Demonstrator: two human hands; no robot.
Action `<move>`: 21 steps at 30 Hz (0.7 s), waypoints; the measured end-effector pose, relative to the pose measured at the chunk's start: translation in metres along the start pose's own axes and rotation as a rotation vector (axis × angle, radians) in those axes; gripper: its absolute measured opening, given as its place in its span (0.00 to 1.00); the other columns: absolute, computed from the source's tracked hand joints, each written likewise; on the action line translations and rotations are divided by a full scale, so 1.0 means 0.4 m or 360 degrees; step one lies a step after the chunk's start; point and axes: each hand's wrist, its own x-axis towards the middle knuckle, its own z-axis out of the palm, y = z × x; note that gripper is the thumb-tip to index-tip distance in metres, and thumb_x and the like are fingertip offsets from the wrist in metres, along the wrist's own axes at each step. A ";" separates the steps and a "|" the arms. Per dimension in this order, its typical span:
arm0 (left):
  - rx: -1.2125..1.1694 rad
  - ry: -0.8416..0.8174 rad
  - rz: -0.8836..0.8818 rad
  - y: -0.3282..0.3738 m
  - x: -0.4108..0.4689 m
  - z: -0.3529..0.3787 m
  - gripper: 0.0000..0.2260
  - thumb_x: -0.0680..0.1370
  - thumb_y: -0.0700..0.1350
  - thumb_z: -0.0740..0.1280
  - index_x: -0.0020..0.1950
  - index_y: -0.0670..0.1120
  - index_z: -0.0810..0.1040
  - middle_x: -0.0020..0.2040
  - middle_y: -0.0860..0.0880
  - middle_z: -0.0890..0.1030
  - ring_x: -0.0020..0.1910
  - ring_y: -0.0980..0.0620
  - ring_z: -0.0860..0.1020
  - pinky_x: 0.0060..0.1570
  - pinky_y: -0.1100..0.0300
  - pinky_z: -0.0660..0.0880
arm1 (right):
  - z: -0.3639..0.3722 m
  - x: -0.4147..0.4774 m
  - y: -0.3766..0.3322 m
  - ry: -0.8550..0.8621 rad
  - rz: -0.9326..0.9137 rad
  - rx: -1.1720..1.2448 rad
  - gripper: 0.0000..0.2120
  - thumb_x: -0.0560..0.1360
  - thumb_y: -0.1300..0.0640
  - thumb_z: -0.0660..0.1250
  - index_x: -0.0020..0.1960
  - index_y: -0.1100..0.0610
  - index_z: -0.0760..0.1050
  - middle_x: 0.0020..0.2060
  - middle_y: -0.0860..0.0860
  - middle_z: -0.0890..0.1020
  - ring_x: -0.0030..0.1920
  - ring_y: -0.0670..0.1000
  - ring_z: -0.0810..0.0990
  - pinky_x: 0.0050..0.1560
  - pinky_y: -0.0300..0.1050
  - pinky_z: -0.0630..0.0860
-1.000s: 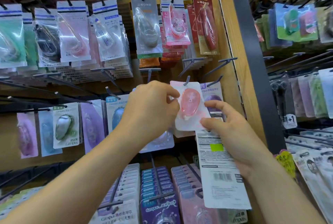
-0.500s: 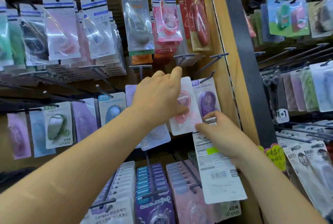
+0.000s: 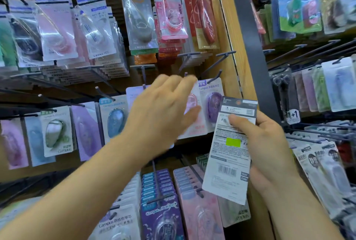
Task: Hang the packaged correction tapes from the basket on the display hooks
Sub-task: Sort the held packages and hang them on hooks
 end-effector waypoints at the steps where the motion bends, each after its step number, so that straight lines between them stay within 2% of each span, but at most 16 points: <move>1: -0.0190 -0.0080 -0.0052 0.034 -0.032 -0.020 0.25 0.76 0.64 0.60 0.66 0.50 0.75 0.57 0.51 0.79 0.56 0.49 0.75 0.53 0.57 0.72 | 0.007 0.000 -0.001 0.0031 0.0008 0.0102 0.08 0.78 0.66 0.65 0.49 0.58 0.82 0.37 0.56 0.86 0.35 0.53 0.85 0.34 0.47 0.82; 3: -0.0450 -0.0489 -0.0212 0.112 -0.101 -0.049 0.33 0.70 0.74 0.50 0.70 0.59 0.68 0.63 0.61 0.71 0.61 0.58 0.69 0.60 0.62 0.68 | 0.023 0.001 -0.001 0.0110 0.0030 0.0292 0.09 0.79 0.67 0.63 0.48 0.58 0.81 0.36 0.56 0.85 0.35 0.53 0.84 0.35 0.48 0.82; 4: -0.0455 -0.0629 -0.0264 0.140 -0.132 -0.052 0.38 0.67 0.77 0.48 0.73 0.61 0.61 0.66 0.64 0.66 0.64 0.62 0.66 0.63 0.63 0.65 | 0.034 -0.001 0.000 0.0136 0.0055 0.0385 0.08 0.79 0.66 0.63 0.48 0.59 0.80 0.35 0.56 0.85 0.35 0.53 0.84 0.36 0.47 0.82; 5: -0.0451 -0.0664 -0.0302 0.155 -0.153 -0.044 0.39 0.67 0.77 0.50 0.75 0.61 0.57 0.68 0.65 0.64 0.64 0.63 0.65 0.64 0.64 0.65 | 0.042 -0.002 0.001 0.0112 0.0071 0.0491 0.07 0.78 0.66 0.63 0.48 0.59 0.80 0.35 0.55 0.85 0.35 0.52 0.84 0.37 0.47 0.82; 6: -0.0499 -0.0685 -0.0364 0.156 -0.169 -0.033 0.36 0.69 0.73 0.53 0.74 0.61 0.58 0.68 0.64 0.67 0.63 0.62 0.67 0.63 0.63 0.67 | 0.047 -0.004 0.005 0.0048 0.0097 0.0619 0.06 0.77 0.63 0.64 0.48 0.60 0.80 0.36 0.55 0.85 0.37 0.51 0.85 0.40 0.46 0.82; 7: -0.0680 -0.0660 -0.0436 0.148 -0.178 -0.024 0.27 0.73 0.67 0.57 0.71 0.60 0.65 0.63 0.61 0.74 0.57 0.60 0.73 0.58 0.60 0.72 | 0.053 -0.006 0.009 -0.0054 0.0136 0.0728 0.06 0.76 0.60 0.66 0.50 0.61 0.80 0.39 0.55 0.85 0.41 0.50 0.85 0.45 0.45 0.83; 9: -0.1339 -0.0590 -0.0759 0.127 -0.181 -0.027 0.11 0.80 0.57 0.62 0.57 0.54 0.77 0.46 0.55 0.83 0.42 0.56 0.79 0.48 0.55 0.78 | 0.057 -0.022 0.013 -0.0267 0.0186 0.0779 0.17 0.73 0.51 0.69 0.57 0.60 0.80 0.51 0.55 0.85 0.54 0.50 0.84 0.57 0.47 0.80; 10: -0.1737 -0.0566 -0.0998 0.119 -0.187 -0.029 0.11 0.80 0.56 0.65 0.53 0.49 0.80 0.44 0.51 0.84 0.41 0.54 0.82 0.47 0.53 0.81 | 0.054 -0.028 0.017 -0.0327 0.0156 0.0671 0.16 0.72 0.51 0.68 0.56 0.57 0.82 0.52 0.54 0.85 0.54 0.49 0.84 0.56 0.45 0.80; 12: -0.2441 -0.0533 -0.1439 0.121 -0.206 -0.042 0.14 0.76 0.53 0.68 0.53 0.44 0.82 0.48 0.43 0.86 0.44 0.47 0.86 0.43 0.54 0.83 | 0.044 -0.041 0.024 -0.0425 0.0055 0.0257 0.09 0.74 0.56 0.67 0.51 0.55 0.83 0.47 0.53 0.85 0.45 0.50 0.84 0.42 0.44 0.80; 14: -0.2774 -0.0444 -0.1594 0.128 -0.224 -0.044 0.14 0.76 0.51 0.70 0.53 0.40 0.83 0.50 0.38 0.85 0.45 0.42 0.86 0.38 0.57 0.82 | 0.047 -0.055 0.030 -0.0503 0.0085 -0.0077 0.10 0.76 0.58 0.68 0.56 0.59 0.80 0.44 0.57 0.85 0.39 0.57 0.80 0.34 0.46 0.74; 17: -0.2792 -0.0429 -0.1699 0.135 -0.244 -0.043 0.15 0.75 0.53 0.72 0.48 0.40 0.84 0.46 0.36 0.85 0.41 0.42 0.86 0.33 0.58 0.82 | 0.052 -0.063 0.040 -0.0537 0.0118 -0.0129 0.16 0.72 0.57 0.70 0.58 0.59 0.79 0.43 0.62 0.84 0.38 0.58 0.80 0.35 0.46 0.75; 19: -0.2536 -0.0503 -0.1670 0.127 -0.252 -0.050 0.17 0.71 0.57 0.68 0.40 0.43 0.84 0.40 0.37 0.85 0.34 0.45 0.85 0.29 0.61 0.78 | 0.058 -0.065 0.039 -0.0552 0.0076 -0.0122 0.19 0.69 0.56 0.71 0.58 0.59 0.79 0.44 0.63 0.84 0.38 0.58 0.81 0.37 0.46 0.78; 21: -0.2269 -0.0565 -0.1556 0.113 -0.256 -0.063 0.20 0.67 0.61 0.64 0.37 0.44 0.80 0.35 0.41 0.84 0.27 0.48 0.80 0.25 0.62 0.71 | 0.065 -0.068 0.035 -0.0592 0.0061 -0.0117 0.20 0.67 0.56 0.71 0.58 0.60 0.78 0.42 0.62 0.85 0.37 0.56 0.82 0.35 0.44 0.79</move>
